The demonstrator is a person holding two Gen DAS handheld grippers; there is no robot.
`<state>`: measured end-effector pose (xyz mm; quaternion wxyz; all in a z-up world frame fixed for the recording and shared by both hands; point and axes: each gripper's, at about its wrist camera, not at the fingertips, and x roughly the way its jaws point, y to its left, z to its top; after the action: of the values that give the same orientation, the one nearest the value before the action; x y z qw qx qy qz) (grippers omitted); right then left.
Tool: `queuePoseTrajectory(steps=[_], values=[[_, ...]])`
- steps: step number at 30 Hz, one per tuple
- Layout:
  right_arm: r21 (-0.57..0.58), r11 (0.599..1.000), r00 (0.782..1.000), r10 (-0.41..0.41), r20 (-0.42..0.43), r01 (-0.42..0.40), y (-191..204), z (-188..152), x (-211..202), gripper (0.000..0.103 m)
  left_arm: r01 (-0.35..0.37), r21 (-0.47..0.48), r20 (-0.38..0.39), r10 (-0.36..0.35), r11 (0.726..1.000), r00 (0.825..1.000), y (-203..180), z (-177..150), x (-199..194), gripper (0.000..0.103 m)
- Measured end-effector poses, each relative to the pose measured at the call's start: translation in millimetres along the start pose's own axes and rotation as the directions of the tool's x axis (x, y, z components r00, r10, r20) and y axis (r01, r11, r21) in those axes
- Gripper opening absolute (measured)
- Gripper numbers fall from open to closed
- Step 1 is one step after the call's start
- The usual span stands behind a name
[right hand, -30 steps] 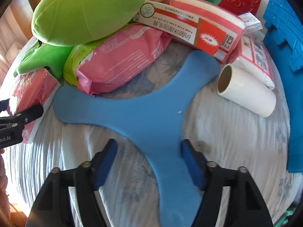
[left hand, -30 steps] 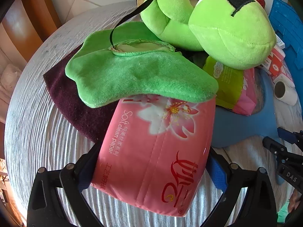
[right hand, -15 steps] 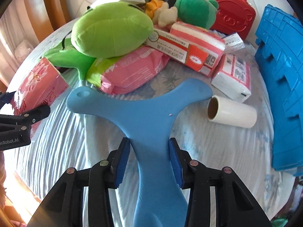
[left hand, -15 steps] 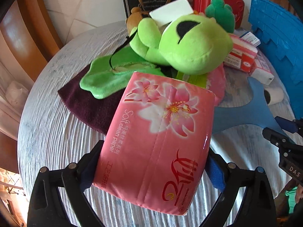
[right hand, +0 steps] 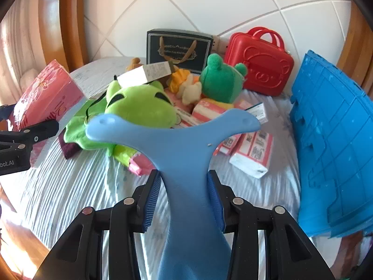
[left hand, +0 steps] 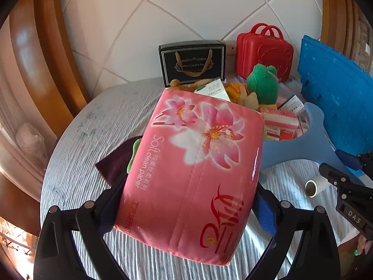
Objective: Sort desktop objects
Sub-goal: 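Carry both items over the blue bin and open both grippers to drop them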
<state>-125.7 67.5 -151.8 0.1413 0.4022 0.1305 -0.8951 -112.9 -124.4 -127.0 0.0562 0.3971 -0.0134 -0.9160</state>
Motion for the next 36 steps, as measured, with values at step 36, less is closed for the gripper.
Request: queuePoseTrajectory(steps=[36], values=[[0.326, 0.863, 0.849, -0.471, 0.241, 0.386, -416.1, -10.5, -211.3, 0.04, 0.277, 0.177, 0.211, -0.311, 0.944, 0.927, -459.0, 145.0, -111.2, 0.096]])
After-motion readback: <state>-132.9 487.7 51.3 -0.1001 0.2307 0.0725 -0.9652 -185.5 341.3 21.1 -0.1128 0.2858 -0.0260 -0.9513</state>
